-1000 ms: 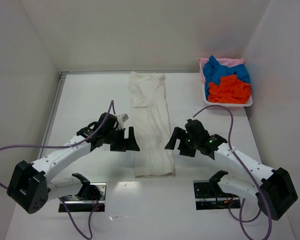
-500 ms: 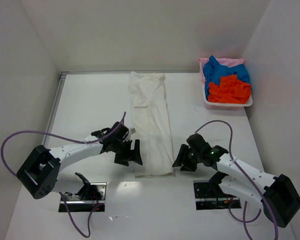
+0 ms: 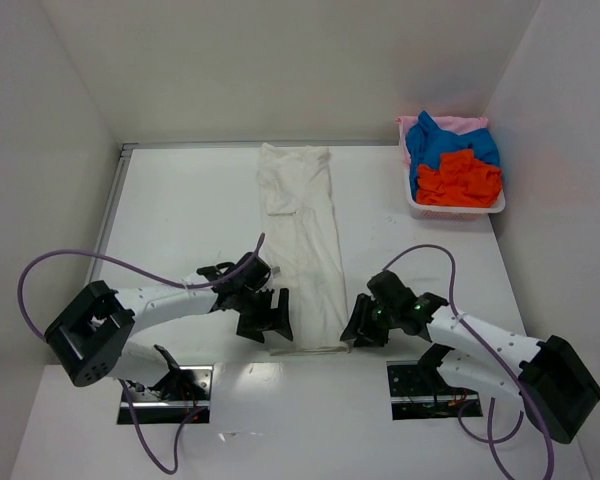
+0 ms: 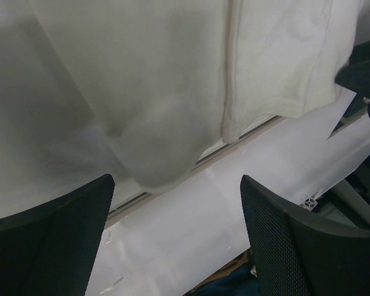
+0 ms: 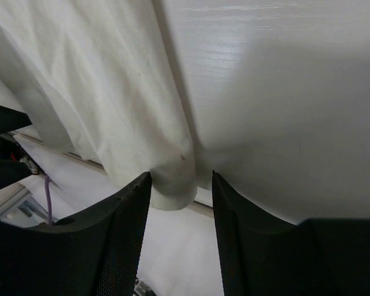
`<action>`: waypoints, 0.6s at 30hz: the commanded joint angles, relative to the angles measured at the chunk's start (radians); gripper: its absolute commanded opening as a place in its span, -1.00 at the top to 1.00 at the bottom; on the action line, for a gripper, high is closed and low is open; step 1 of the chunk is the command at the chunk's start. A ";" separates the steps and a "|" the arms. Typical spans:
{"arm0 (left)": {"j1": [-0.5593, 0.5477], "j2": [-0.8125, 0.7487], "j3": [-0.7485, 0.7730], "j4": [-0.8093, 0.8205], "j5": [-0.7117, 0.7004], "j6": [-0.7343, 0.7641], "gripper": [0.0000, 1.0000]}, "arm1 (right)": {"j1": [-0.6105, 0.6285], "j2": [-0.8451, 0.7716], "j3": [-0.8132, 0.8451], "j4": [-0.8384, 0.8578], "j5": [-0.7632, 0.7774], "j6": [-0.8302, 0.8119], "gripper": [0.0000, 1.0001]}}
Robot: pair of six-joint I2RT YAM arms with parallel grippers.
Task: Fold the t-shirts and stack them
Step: Grab the bottom of the folded rectangular tshirt with both arms
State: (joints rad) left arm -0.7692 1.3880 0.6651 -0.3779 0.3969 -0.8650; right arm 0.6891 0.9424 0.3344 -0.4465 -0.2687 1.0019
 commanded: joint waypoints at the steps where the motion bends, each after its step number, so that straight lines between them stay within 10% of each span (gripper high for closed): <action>1: -0.002 0.005 -0.005 0.013 0.002 -0.029 -0.81 | 0.030 0.044 0.003 0.087 -0.001 0.010 0.00; 18: -0.002 -0.015 -0.024 0.004 -0.036 -0.057 -0.81 | 0.067 0.085 -0.026 0.078 0.065 0.020 0.64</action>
State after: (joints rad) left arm -0.7692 1.3880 0.6468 -0.3737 0.3649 -0.8978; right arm 0.7441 1.0328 0.3286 -0.3683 -0.2379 1.0180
